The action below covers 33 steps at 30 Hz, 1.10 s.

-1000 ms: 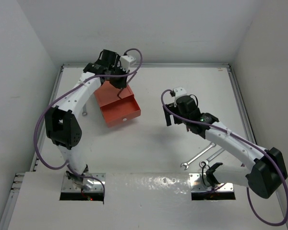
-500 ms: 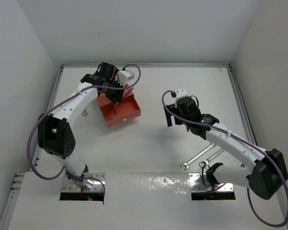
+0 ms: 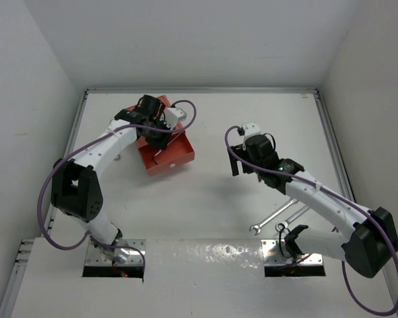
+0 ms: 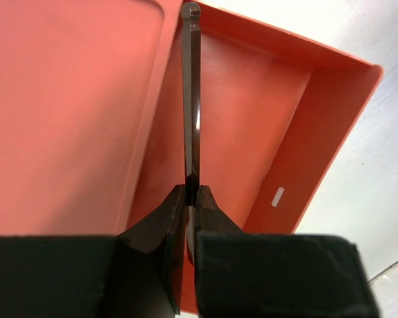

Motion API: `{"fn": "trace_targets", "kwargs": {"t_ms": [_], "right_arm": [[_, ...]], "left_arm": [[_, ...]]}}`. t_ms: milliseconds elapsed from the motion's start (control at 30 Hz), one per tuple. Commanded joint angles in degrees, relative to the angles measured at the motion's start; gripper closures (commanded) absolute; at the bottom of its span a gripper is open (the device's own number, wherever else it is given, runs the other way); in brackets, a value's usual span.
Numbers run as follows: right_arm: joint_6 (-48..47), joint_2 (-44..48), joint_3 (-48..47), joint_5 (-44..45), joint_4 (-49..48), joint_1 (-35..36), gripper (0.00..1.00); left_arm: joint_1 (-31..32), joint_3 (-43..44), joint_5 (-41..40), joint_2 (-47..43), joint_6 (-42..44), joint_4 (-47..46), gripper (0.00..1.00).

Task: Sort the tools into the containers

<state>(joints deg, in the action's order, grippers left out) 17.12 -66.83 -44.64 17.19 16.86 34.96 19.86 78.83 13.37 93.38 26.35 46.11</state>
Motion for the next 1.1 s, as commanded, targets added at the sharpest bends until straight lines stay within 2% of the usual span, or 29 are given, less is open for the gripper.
{"fn": "trace_targets", "kwargs": {"t_ms": [0, 200, 400, 500, 633, 667, 700, 767, 900, 1067], "right_arm": [[1.1, 0.2, -0.2, 0.2, -0.5, -0.3, 0.13], [1.0, 0.2, 0.0, 0.3, -0.5, -0.3, 0.13], [1.1, -0.6, -0.4, 0.1, -0.3, -0.3, 0.13], [1.2, -2.0, -1.9, 1.5, 0.9, -0.4, 0.29], [2.3, -8.4, -6.7, 1.4, 6.2, -4.8, 0.39], [2.2, -9.6, -7.5, 0.1, 6.2, -7.8, 0.45], [2.0, -10.9, -7.5, -1.0, 5.5, -9.2, 0.46], [0.7, -15.9, -8.3, -2.7, 3.9, -11.3, 0.45], [-3.9, -27.2, -14.0, -5.0, 6.5, -14.0, 0.24], [-4.6, -38.6, -18.7, -3.7, 8.7, -16.3, 0.24]], "left_arm": [[0.4, 0.6, -1.0, -2.8, 1.1, -2.3, 0.95], [0.4, 1.0, -0.9, -3.1, 2.2, -1.5, 0.86], [0.4, 4.1, -0.5, -2.7, 1.3, -0.4, 0.72], [0.4, 8.3, -0.2, -2.3, 0.1, 0.6, 0.72], [0.3, 17.6, 1.5, -0.5, -3.2, 2.9, 0.72], [0.3, 20.7, 1.6, 0.0, -4.6, 2.9, 0.72], [0.2, 21.9, 1.3, 0.3, -5.2, 2.8, 0.72], [-0.4, 24.1, 0.0, 0.7, -6.4, 2.1, 0.71], [-4.5, 23.9, -1.1, 2.0, -10.3, -1.6, 0.68], [-12.6, 24.5, -1.8, 6.3, -13.4, -2.8, 0.70]]}}
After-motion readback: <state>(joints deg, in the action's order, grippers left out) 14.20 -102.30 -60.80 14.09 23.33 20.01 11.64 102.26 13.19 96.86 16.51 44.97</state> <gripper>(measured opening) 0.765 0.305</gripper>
